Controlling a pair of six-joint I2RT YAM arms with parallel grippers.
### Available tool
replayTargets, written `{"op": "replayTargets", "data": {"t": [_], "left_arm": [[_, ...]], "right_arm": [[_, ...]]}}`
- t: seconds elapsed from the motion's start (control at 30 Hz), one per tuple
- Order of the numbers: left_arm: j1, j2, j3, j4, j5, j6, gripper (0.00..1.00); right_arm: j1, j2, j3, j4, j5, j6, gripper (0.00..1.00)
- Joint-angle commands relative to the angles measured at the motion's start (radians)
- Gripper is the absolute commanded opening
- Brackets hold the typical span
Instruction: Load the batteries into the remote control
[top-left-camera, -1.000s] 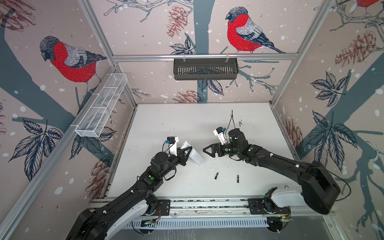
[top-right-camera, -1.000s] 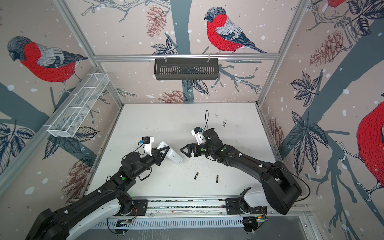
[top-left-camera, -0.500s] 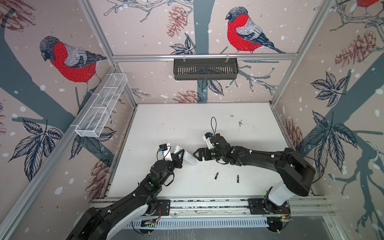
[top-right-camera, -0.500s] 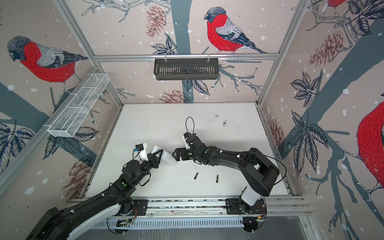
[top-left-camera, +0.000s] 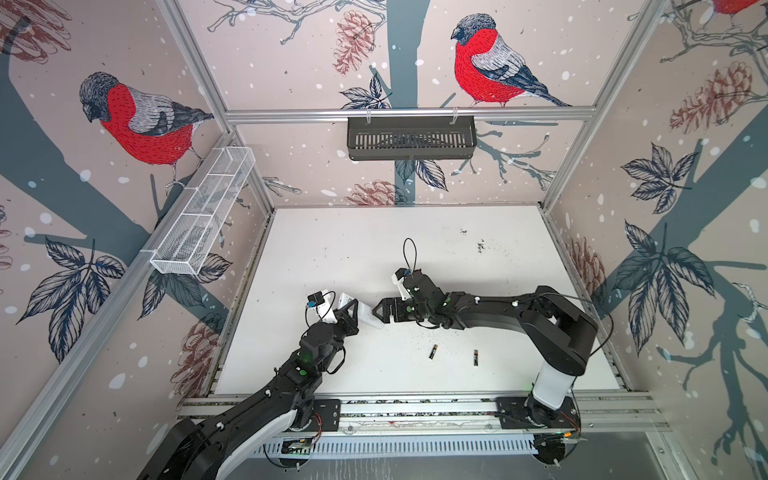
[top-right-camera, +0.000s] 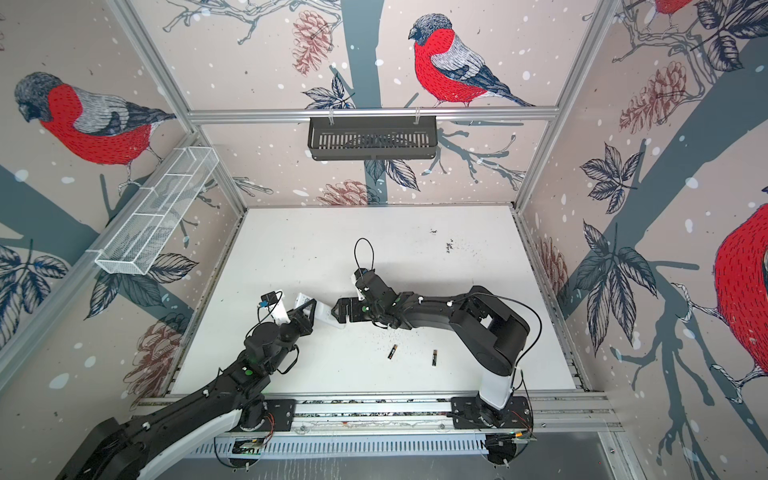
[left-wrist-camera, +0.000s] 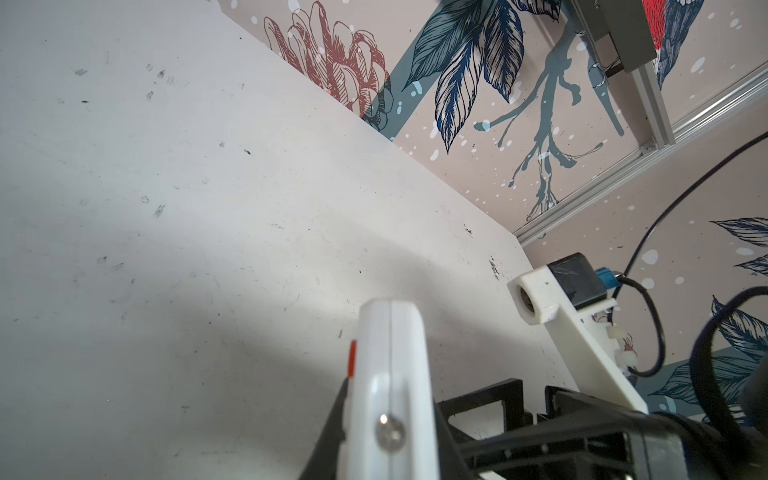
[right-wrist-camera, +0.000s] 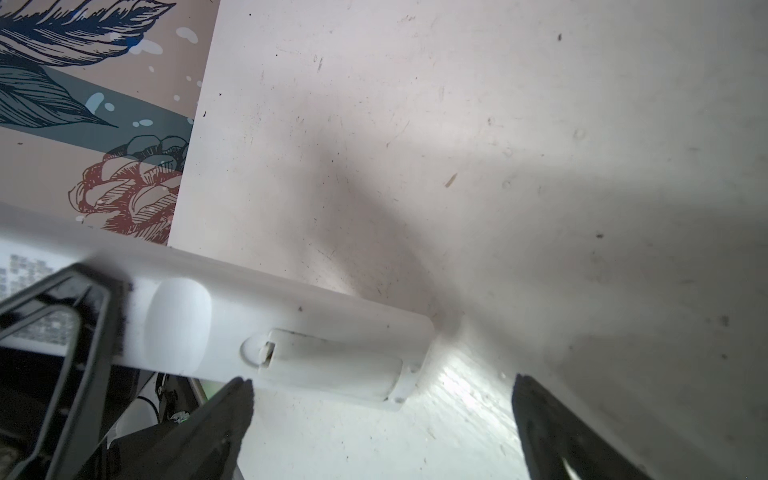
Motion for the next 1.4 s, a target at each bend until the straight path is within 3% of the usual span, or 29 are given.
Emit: {"op": "replayTargets", "data": {"t": [0.0,0.53,0.87,1.37], "left_arm": [[0.006,-0.001,-0.007,-0.029,-0.005,0.009,0.00],[0.013,-0.005,-0.012,-0.034,0.008,0.015,0.00],[0.013,0.018,0.032,-0.074,0.026,0.073,0.00],[0.014,0.030,0.062,-0.124,-0.011,0.125,0.00]], "right_arm": [[0.003,0.023,0.021,0.039,-0.008,0.032,0.99],[0.018,0.142,0.097,0.028,-0.016,0.066,0.99],[0.050,0.175,0.226,-0.297,0.210,-0.029,1.00],[0.045,0.090,0.206,-0.340,0.267,-0.077,0.99]]}}
